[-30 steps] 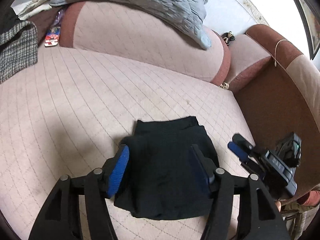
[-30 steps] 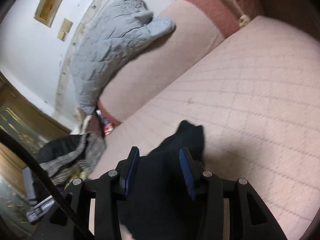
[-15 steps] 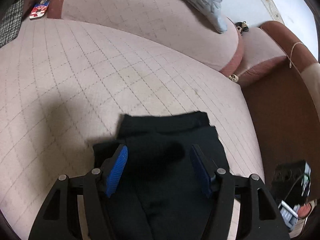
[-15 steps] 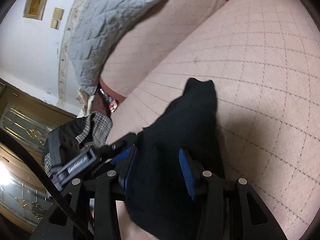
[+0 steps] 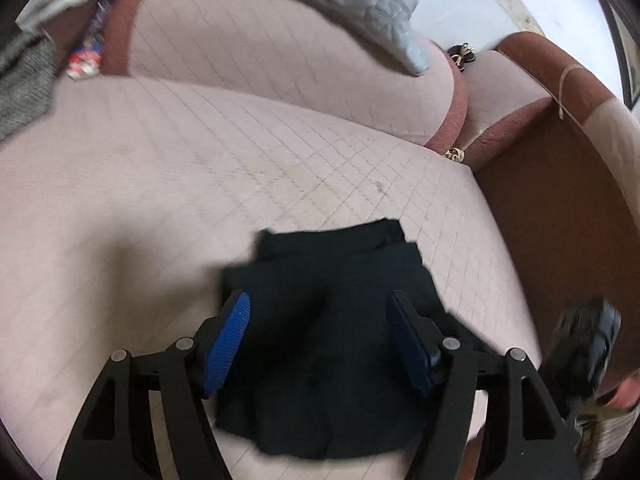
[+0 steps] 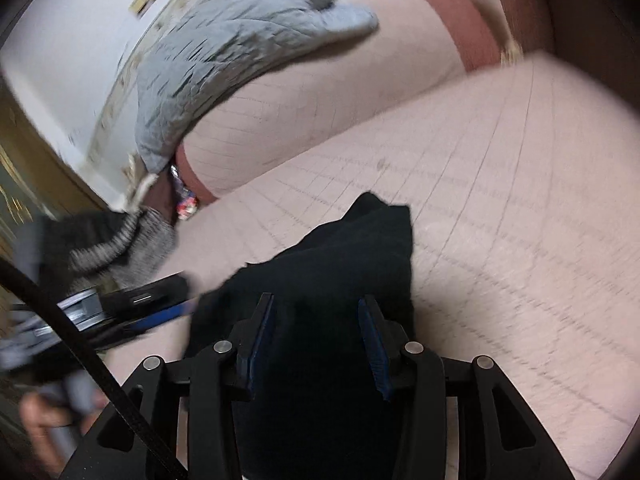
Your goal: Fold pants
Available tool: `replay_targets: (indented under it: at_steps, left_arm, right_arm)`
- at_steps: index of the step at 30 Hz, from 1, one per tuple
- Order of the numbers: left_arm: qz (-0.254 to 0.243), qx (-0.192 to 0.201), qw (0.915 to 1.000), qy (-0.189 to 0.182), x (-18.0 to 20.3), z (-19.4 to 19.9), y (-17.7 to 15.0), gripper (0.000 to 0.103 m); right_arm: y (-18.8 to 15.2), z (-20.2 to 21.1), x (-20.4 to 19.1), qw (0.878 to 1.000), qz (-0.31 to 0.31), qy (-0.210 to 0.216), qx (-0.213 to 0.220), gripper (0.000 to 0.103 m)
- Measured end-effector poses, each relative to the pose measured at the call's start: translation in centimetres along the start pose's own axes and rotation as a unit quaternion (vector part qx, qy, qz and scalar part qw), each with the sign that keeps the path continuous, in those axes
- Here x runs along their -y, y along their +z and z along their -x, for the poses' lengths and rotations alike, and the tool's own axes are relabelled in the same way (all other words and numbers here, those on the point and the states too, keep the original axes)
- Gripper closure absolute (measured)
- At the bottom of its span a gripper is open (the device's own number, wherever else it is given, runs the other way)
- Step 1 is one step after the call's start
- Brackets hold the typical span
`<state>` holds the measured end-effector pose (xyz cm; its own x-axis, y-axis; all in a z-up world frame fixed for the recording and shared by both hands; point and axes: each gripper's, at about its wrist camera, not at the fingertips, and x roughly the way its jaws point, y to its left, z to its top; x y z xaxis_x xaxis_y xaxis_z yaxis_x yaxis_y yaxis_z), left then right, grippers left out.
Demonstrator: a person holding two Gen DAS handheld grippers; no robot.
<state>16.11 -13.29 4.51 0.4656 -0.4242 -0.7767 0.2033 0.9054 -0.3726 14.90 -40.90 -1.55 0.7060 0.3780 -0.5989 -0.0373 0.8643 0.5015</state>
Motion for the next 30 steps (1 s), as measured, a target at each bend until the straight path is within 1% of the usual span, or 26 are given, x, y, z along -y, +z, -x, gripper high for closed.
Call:
replay_targets:
  at_steps: [1, 3, 6, 10, 13, 14, 17, 19, 22, 25, 30]
  left_arm:
    - [-0.011, 0.013, 0.9997, 0.019, 0.0, 1.6, -1.2, 0.033]
    - [-0.026, 0.028, 0.9983, 0.044, -0.2, 3.8, -3.0, 0.032]
    - [-0.039, 0.047, 0.9952, 0.076, -0.8, 6.8, -6.4, 0.031]
    - [-0.04, 0.066, 0.9909, 0.11, -1.2, 9.6, -10.3, 0.031]
    - [-0.05, 0.076, 0.9867, 0.135, -0.8, 11.1, -12.3, 0.031]
    - [-0.058, 0.081, 0.9846, 0.144, -0.4, 11.6, -13.0, 0.031]
    - [-0.078, 0.099, 0.9786, 0.163, 0.3, 12.8, -14.6, 0.026]
    - [-0.084, 0.11, 0.9764, 0.166, 0.6, 13.4, -15.4, 0.025]
    - [-0.085, 0.112, 0.9777, 0.156, 0.7, 14.2, -16.5, 0.024]
    - [-0.083, 0.118, 0.9779, 0.151, 0.7, 15.3, -17.5, 0.024]
    - [-0.088, 0.146, 0.9738, 0.151, 1.7, 17.6, -19.1, 0.024]
  right_arm:
    - [-0.4, 0.3, -0.3, 1.0, 0.012, -0.012, 0.004, 0.051]
    - [-1.7, 1.2, -1.1, 0.999, 0.037, -0.038, 0.009, 0.048]
    - [-3.6, 2.6, -1.4, 0.996, 0.052, -0.066, 0.014, 0.048]
    - [-5.6, 4.4, -2.3, 0.996, 0.049, -0.077, 0.019, 0.047]
    - [-7.9, 6.3, -3.3, 0.994, 0.056, -0.089, 0.027, 0.043]
    - [-8.8, 6.9, -3.6, 0.994, 0.057, -0.09, 0.025, 0.042]
    - [-11.5, 8.7, -4.5, 0.993, 0.067, -0.095, 0.022, 0.042]
    - [-13.1, 9.7, -5.2, 0.991, 0.086, -0.104, 0.021, 0.042]
    - [-14.6, 11.2, -6.0, 0.987, 0.11, -0.118, 0.024, 0.042]
    - [-15.1, 13.0, -6.4, 0.985, 0.113, -0.122, 0.036, 0.042]
    - [-15.5, 15.0, -7.3, 0.983, 0.118, -0.13, 0.056, 0.042]
